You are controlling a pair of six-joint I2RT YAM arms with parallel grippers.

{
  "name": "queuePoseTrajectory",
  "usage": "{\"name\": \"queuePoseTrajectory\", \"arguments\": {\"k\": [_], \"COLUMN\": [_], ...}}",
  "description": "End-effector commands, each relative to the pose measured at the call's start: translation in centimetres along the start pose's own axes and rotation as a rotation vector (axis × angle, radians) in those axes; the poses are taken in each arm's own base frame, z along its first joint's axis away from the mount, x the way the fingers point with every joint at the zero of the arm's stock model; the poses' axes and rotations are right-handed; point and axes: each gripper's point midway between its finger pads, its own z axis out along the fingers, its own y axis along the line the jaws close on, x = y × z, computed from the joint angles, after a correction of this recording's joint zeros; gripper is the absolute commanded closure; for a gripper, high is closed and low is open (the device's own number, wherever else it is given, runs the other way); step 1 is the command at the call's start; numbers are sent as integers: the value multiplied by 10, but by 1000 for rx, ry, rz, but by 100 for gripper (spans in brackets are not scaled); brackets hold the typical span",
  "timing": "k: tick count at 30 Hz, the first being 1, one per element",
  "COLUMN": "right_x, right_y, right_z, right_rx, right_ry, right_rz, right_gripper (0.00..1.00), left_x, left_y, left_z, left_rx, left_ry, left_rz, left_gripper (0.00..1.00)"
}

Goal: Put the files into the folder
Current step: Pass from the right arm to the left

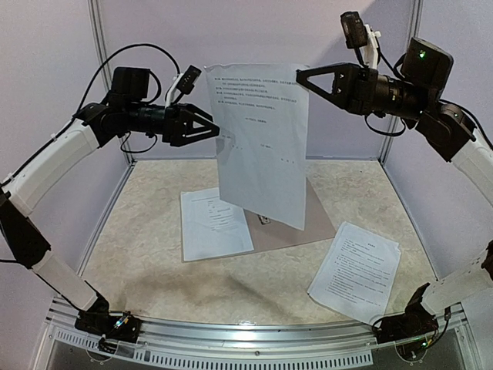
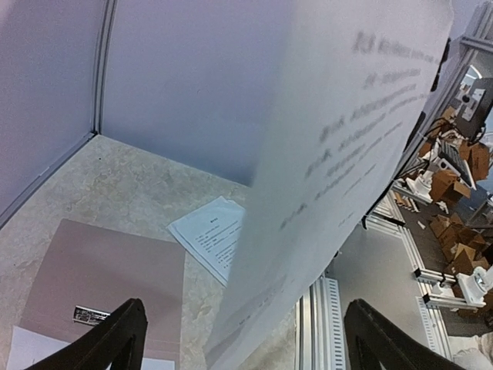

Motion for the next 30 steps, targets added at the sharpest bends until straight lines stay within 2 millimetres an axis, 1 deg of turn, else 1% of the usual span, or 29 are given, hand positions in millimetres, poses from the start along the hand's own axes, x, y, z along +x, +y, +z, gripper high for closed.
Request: {"name": "queuePoseTrajectory", "arguments": {"k": [1, 4, 5, 6, 8, 10, 14, 15, 19, 20, 21, 22, 23, 25, 26, 27, 30], "right_x": [0, 1, 1, 1, 0, -1, 2, 4, 7, 6, 6, 7, 9, 17, 23, 32, 64], "right_y": [8, 9, 8, 8, 7, 6, 2, 0, -9, -15, -23, -33, -41, -52, -56, -59, -74], "right_z": [0, 3, 3, 4, 3, 3, 4, 6, 5, 3, 1, -3, -6, -10, -11, -11, -7], "right_rx": [-36, -55, -56, -57, -49, -41, -29, -25, 24, 66, 121, 186, 235, 291, 307, 308, 322], "right_ry": [-5, -1, -1, -1, -7, -11, 1, 7, 13, 4, -1, -8, -11, -2, 6, 24, 85], "right_rz": [-5, -2, 0, 1, -2, -5, 4, 8, 15, 12, 15, 13, 13, -5, -5, -3, 27], "right_gripper": [100, 100, 100, 100, 100, 100, 100, 100, 100, 96, 79, 50, 35, 12, 3, 1, 1], "left_x": [-12, -12, -13, -14, -14, -14, -17, -17, -11, -9, -5, -5, -6, -11, -16, -20, -28], "left_y": [-9, -15, -17, -19, -25, -33, -47, -50, -58, -57, -54, -52, -51, -52, -55, -57, -65], "left_z": [10, 18, 19, 19, 19, 17, 10, 9, 0, -2, -5, -8, -10, -15, -18, -21, -26], "left_rx": [51, 83, 95, 103, 122, 147, 187, 189, 176, 157, 128, 99, 75, 37, 26, 21, 16], "left_ry": [-24, -22, -24, -25, -23, -18, -20, -19, 10, 18, 31, 36, 38, 38, 32, 29, 24], "left_rz": [-11, -29, -37, -45, -54, -56, -75, -76, -70, -63, -61, -56, -42, -12, 4, 14, 45], "left_gripper": [10, 11, 14, 20, 35, 52, 92, 100, 100, 100, 100, 100, 100, 100, 100, 100, 100]}}
